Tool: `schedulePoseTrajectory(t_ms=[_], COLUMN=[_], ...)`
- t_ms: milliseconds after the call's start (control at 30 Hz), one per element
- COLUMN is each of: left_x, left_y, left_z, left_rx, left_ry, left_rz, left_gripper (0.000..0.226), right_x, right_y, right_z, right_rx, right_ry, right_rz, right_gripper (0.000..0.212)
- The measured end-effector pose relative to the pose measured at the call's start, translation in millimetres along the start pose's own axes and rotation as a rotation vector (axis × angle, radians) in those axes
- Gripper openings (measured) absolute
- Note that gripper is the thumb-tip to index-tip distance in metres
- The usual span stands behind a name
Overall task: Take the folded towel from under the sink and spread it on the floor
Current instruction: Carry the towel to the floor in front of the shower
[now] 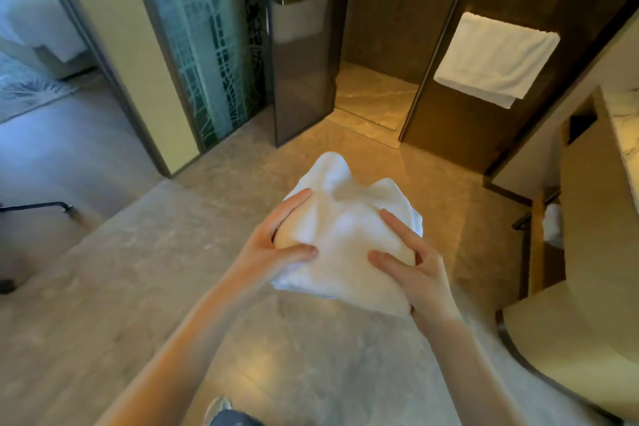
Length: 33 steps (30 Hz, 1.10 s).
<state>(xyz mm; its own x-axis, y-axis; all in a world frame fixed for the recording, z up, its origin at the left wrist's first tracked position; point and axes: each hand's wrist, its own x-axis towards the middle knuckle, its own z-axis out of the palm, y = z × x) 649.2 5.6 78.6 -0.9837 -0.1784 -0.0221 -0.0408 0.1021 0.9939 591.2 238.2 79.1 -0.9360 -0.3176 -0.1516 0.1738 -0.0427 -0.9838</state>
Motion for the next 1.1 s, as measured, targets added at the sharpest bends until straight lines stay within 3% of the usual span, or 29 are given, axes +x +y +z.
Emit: schedulePoseTrajectory(t_ms=[300,600,800,1100], left_x=[-25,-10,42,170], left_y=[-30,-35,-47,-50], left_z=[-161,-314,-337,-295], left_rx=[0.039,0.109,0.138,0.117], left_ry=[0.105,0.073,-0.011,-0.079], left_rz=[-0.060,-0.076,-0.033,-0.029], left_gripper=[0.079,0.078,0.077,0.079], right_x=[32,68,93,200], right_y=[23,30,21,12], right_z=[161,312,327,272], right_rx=[-0.027,0.006,0.017,-0.002], right_ry=[-0.112,-0.094,-0.023,0.095], right_rz=[0.011,0.020,0.021,0.017], right_gripper=[0.058,0.057,0.056,0.058])
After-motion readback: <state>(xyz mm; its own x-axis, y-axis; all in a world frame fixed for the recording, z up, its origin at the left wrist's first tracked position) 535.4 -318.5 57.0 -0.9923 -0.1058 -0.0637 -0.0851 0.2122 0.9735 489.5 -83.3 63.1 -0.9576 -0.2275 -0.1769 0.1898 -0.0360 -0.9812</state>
